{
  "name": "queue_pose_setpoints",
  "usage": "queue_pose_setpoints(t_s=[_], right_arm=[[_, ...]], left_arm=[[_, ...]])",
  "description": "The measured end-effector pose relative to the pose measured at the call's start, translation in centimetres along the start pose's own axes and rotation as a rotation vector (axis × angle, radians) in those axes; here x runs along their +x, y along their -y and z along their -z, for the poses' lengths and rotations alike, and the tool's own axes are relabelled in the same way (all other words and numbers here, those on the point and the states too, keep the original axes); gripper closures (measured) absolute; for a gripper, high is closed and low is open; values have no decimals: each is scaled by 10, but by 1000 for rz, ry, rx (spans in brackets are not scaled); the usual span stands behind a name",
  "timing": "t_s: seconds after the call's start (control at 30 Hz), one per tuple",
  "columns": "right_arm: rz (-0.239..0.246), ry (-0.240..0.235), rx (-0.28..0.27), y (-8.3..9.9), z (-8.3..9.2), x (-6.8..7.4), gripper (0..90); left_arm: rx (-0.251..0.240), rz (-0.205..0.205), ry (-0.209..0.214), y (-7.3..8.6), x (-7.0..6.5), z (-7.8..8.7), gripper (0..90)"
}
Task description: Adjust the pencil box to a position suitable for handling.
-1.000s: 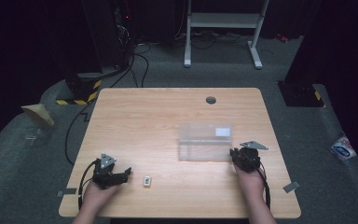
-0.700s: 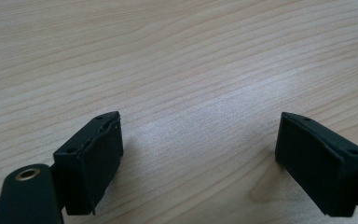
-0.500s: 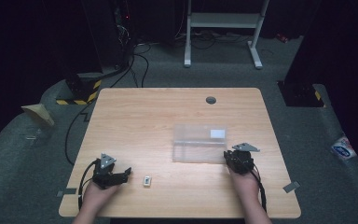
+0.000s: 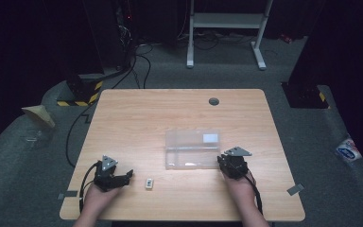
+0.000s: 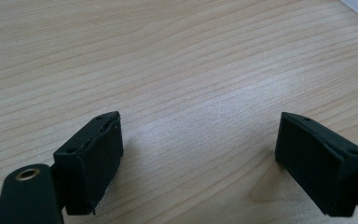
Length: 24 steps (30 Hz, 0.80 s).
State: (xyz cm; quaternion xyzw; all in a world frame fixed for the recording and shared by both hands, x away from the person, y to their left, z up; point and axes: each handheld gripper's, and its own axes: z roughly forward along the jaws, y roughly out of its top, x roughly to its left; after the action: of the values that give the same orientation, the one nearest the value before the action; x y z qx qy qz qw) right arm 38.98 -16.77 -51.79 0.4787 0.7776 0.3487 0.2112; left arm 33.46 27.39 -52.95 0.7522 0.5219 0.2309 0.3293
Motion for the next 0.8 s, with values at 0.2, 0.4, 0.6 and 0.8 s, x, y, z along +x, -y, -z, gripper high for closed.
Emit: queue_pose_setpoints(t_s=[0.2,0.4,0.6,0.8], right_arm=[[9,-5,-3,0,1,4,765],[17,-7,-7,0,3,5,767],[20,-5,-2,0,4,6,772],[25,-10,-3,0,4,4,773]], left_arm=[[0,0,0,0,0,0,153],[0,0,0,0,0,0,152],[0,0,0,0,0,0,153],[0,-1,0,0,0,0,152]])
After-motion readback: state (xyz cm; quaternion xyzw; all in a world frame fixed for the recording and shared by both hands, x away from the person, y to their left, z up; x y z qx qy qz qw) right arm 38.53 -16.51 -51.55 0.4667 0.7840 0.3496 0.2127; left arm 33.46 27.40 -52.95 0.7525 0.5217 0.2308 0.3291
